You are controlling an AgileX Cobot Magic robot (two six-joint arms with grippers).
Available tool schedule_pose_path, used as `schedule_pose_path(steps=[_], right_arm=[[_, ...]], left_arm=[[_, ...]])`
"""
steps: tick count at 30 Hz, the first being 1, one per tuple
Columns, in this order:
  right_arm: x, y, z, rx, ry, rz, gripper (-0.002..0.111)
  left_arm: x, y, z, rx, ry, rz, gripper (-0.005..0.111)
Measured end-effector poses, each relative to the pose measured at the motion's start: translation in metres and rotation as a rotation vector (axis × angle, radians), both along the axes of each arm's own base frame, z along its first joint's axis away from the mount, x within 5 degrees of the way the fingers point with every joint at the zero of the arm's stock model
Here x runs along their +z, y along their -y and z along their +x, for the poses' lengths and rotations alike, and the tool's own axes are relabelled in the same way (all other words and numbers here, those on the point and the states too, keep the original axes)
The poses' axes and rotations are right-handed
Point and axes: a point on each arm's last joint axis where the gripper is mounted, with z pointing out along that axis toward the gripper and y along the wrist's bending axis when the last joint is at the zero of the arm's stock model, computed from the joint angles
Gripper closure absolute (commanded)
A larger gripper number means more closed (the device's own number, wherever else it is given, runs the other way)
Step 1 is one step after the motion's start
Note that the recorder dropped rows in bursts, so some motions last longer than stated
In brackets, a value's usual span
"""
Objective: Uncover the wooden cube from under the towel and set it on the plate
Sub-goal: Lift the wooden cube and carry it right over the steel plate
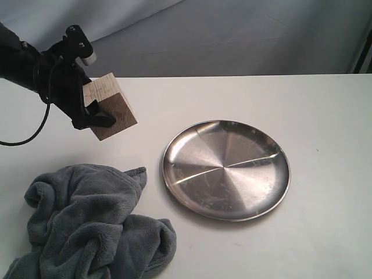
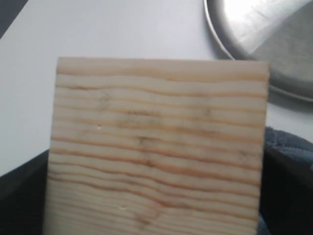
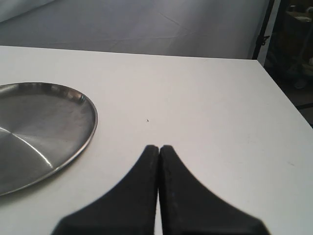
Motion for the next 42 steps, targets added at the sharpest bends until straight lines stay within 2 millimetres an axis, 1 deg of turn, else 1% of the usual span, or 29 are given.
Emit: schedule_pose_path(steps=[3, 7, 10, 15, 18, 25, 27, 32, 34, 37, 42], right_arm=[[0.000, 0.000, 0.000, 0.000, 0.000, 0.000, 0.108], [0.000, 0.000, 0.000, 0.000, 0.000, 0.000, 0.108], [0.000, 0.000, 0.000, 0.000, 0.000, 0.000, 0.108], [0.000, 0.000, 0.000, 0.000, 0.000, 0.000, 0.108], [0.000, 0.000, 0.000, 0.000, 0.000, 0.000, 0.108], [0.000, 0.000, 0.000, 0.000, 0.000, 0.000, 0.108], [0.000, 0.000, 0.000, 0.000, 0.000, 0.000, 0.108], [0.000, 0.000, 0.000, 0.000, 0.000, 0.000, 0.108], [0.000, 0.000, 0.000, 0.000, 0.000, 0.000, 0.108], [0.000, 0.000, 0.000, 0.000, 0.000, 0.000, 0.108], [0.000, 0.000, 0.000, 0.000, 0.000, 0.000, 0.108]], left_arm=[[0.002, 0.003, 0.000, -0.003, -0.002, -0.036, 0.107], [0.002, 0.015, -0.003, -0.045, 0.008, -0.040, 0.107], [0.002, 0.040, -0.010, -0.117, 0.025, -0.033, 0.107], [0.004, 0.093, -0.028, -0.235, 0.068, -0.029, 0.107], [0.005, 0.117, -0.038, -0.278, 0.097, -0.034, 0.107], [0.006, 0.153, -0.053, -0.302, 0.149, -0.063, 0.107], [0.003, 0.163, -0.056, -0.299, 0.150, -0.069, 0.107], [-0.026, 0.186, -0.061, -0.301, 0.127, -0.047, 0.107], [-0.037, 0.193, -0.059, -0.283, 0.099, -0.050, 0.107], [-0.047, 0.201, -0.050, -0.239, 0.054, -0.072, 0.107], [-0.049, 0.213, -0.035, -0.191, 0.016, -0.096, 0.107]])
